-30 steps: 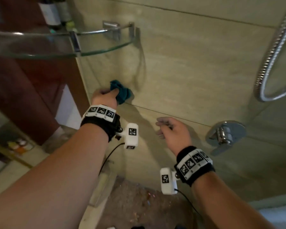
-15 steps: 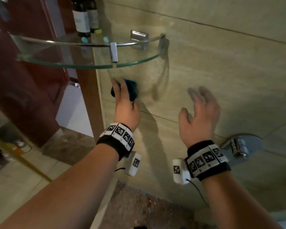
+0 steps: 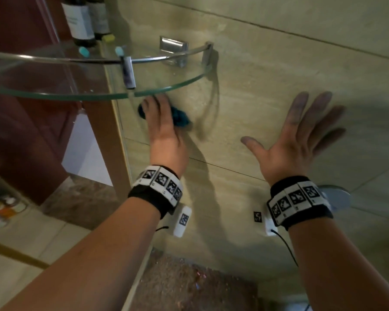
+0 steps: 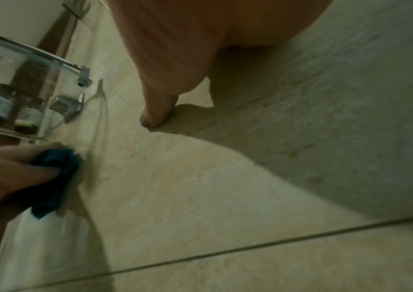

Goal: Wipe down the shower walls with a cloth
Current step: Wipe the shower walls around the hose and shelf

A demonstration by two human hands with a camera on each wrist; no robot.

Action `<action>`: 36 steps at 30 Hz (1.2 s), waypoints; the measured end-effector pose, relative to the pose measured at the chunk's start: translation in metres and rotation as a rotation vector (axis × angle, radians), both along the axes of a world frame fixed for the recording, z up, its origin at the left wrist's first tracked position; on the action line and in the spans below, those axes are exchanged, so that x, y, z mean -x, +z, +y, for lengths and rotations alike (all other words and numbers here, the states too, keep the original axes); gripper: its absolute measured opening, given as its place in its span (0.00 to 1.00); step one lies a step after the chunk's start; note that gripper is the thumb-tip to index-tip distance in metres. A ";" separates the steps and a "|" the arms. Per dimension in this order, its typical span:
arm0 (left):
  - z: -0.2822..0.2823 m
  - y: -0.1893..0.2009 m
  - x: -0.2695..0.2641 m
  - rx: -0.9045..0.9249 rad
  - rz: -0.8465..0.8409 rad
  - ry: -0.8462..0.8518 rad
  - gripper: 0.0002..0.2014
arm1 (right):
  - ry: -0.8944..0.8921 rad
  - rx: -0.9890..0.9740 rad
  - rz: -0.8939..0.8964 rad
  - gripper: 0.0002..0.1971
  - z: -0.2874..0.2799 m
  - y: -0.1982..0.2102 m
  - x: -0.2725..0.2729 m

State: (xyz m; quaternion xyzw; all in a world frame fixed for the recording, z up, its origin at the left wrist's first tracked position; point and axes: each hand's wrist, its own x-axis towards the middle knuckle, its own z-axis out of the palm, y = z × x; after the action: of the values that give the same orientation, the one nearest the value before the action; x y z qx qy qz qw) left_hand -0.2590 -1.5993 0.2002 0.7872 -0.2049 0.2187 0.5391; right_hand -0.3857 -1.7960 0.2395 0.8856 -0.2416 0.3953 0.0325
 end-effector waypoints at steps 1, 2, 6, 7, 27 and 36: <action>-0.009 0.001 0.008 -0.030 -0.036 -0.023 0.41 | 0.009 -0.015 0.011 0.64 0.000 0.000 0.000; -0.018 0.003 0.016 -0.052 -0.069 -0.051 0.42 | 0.026 -0.036 0.024 0.64 0.000 0.000 0.001; -0.052 0.015 0.043 -0.136 -0.272 -0.202 0.43 | 0.154 -0.045 0.059 0.54 -0.010 0.001 0.014; -0.060 0.020 0.048 -0.162 -0.317 -0.225 0.43 | 0.184 -0.029 0.047 0.52 -0.016 0.000 0.022; -0.104 0.183 0.045 -0.165 -0.619 -0.002 0.38 | 0.113 -0.090 -0.181 0.50 -0.053 0.037 0.074; -0.121 0.191 0.059 -0.485 -0.851 -0.083 0.42 | 0.179 -0.058 -0.185 0.60 -0.056 0.037 0.074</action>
State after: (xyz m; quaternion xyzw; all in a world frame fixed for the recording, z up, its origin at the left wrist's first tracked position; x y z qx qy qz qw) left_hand -0.3181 -1.7207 0.3913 0.7220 -0.4830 0.4455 0.2168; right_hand -0.4601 -1.8522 0.2764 0.8641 -0.1748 0.4693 -0.0510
